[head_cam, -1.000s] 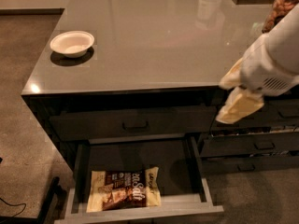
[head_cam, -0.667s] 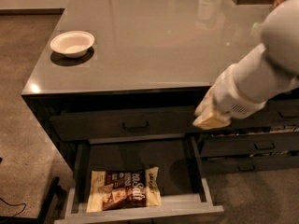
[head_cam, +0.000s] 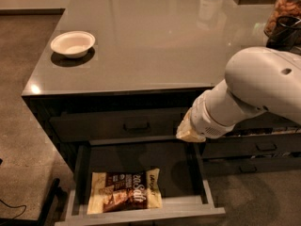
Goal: Pick brown chip bag from middle drawer and place on counter
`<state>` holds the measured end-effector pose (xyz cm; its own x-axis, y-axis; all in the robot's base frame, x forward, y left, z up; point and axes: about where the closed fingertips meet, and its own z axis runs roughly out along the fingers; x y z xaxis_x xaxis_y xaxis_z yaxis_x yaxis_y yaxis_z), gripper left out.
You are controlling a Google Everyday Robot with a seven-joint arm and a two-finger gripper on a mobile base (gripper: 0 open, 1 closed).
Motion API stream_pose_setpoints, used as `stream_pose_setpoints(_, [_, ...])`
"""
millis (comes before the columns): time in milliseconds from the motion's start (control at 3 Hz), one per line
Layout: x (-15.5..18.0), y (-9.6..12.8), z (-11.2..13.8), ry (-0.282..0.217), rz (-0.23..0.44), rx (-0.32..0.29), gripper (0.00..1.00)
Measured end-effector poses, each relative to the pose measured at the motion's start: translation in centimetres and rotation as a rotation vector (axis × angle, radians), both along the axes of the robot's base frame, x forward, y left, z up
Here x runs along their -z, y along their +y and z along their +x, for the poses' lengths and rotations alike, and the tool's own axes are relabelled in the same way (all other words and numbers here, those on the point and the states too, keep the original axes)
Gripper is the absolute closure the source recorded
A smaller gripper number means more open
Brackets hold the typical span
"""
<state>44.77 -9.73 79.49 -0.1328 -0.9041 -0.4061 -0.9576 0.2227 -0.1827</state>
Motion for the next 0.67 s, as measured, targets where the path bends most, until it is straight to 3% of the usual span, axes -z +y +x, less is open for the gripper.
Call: stream_pose_setpoints(667, [1.8,-0.1,-0.2,0.008,-0.019,-0.018,1.00])
